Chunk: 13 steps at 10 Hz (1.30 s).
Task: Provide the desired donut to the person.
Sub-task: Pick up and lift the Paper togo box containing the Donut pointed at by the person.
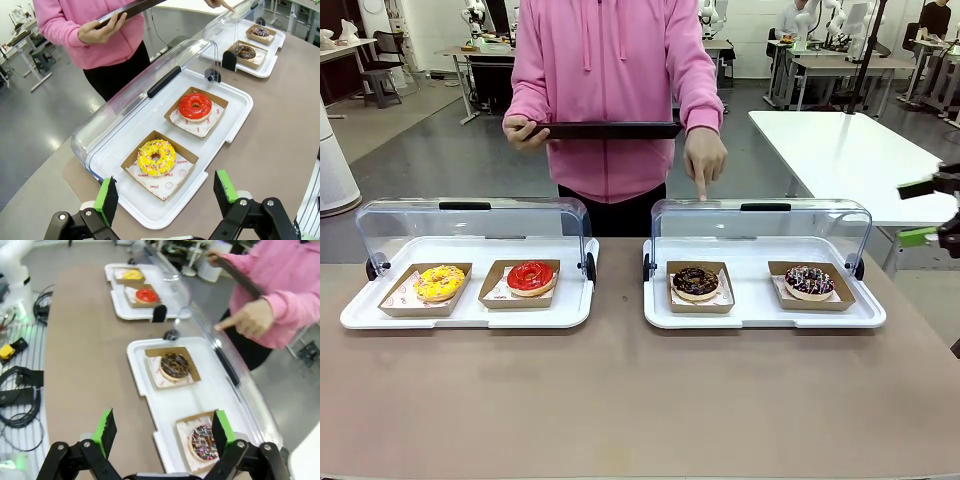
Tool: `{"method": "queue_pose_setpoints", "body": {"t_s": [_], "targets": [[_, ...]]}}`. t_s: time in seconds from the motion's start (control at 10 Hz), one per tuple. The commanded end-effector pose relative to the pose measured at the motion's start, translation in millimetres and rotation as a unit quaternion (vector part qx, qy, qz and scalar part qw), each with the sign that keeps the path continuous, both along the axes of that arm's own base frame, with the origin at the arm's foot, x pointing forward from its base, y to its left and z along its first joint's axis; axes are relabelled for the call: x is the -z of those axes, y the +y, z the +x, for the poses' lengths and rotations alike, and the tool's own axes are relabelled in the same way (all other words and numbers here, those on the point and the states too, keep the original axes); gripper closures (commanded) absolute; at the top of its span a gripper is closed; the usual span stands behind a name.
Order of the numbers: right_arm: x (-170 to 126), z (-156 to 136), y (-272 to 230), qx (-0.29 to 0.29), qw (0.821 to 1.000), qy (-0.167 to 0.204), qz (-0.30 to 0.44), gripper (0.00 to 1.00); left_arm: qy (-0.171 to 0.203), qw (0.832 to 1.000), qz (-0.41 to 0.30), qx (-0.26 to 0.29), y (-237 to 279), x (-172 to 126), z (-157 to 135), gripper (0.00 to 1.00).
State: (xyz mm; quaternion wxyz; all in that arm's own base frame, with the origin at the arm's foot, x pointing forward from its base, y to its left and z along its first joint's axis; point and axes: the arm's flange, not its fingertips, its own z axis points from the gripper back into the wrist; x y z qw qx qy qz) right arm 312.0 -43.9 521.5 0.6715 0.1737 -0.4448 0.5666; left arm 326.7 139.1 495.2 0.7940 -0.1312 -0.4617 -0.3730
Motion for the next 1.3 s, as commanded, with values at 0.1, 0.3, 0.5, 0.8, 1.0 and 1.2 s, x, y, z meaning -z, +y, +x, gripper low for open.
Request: {"method": "queue_pose_setpoints", "body": {"t_s": [0.1,0.3,0.5,0.8,1.0,1.2], "targets": [[-22,27,132,0.053,0.987,0.058,-0.14,0.0,0.0,1.0,-0.003,0.002,1,1,0,0.0],[8,46,202,0.041,0.976,0.058,-0.204,0.0,0.0,1.0,-0.003,0.002,1,1,0,0.0],[61,72,246,0.02,0.954,0.089,-0.287,0.0,0.0,1.0,-0.003,0.002,1,1,0,0.0],[77,54,254,0.01,0.959,0.07,-0.276,0.0,0.0,1.0,-0.003,0.002,1,1,0,0.0],[77,54,254,0.01,0.959,0.07,-0.276,0.0,0.0,1.0,-0.003,0.002,1,1,0,0.0],[77,64,254,-0.007,0.961,0.073,-0.268,0.0,0.0,1.0,-0.003,0.002,1,1,0,0.0]]}}
